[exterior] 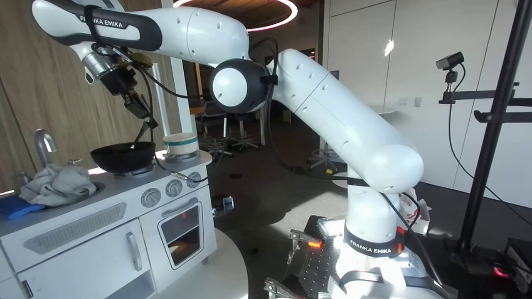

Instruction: Pick the silver serving spoon from the sink and mix the contents of the black bowl

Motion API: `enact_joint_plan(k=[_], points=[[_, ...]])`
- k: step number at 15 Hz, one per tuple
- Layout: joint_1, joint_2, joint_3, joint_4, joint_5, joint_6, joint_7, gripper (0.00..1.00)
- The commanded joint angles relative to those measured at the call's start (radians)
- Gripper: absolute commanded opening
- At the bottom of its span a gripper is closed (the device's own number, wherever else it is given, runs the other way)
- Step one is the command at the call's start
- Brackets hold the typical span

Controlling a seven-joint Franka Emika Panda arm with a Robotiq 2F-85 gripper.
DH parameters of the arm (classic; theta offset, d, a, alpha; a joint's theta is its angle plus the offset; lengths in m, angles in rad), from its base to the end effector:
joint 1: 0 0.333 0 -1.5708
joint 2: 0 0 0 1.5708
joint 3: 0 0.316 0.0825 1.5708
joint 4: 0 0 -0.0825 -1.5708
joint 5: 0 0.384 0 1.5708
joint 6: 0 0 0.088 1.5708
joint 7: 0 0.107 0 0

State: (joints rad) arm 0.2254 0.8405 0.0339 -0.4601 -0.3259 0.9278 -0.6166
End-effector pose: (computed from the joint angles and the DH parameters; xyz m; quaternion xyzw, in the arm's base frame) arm 0.6708 0.1188 0.5387 0.9111 0.3441 -0.2049 0.0974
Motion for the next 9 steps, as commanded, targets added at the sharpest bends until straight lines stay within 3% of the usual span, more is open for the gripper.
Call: enact_joint_plan(k=[1,9], points=[[0.036,-0.007,-0.02,0.015,-0.003,0.017,-0.008,0.01],[0.014,-0.026,-0.037,0.008,0.012,0.029,0.043,0.01]])
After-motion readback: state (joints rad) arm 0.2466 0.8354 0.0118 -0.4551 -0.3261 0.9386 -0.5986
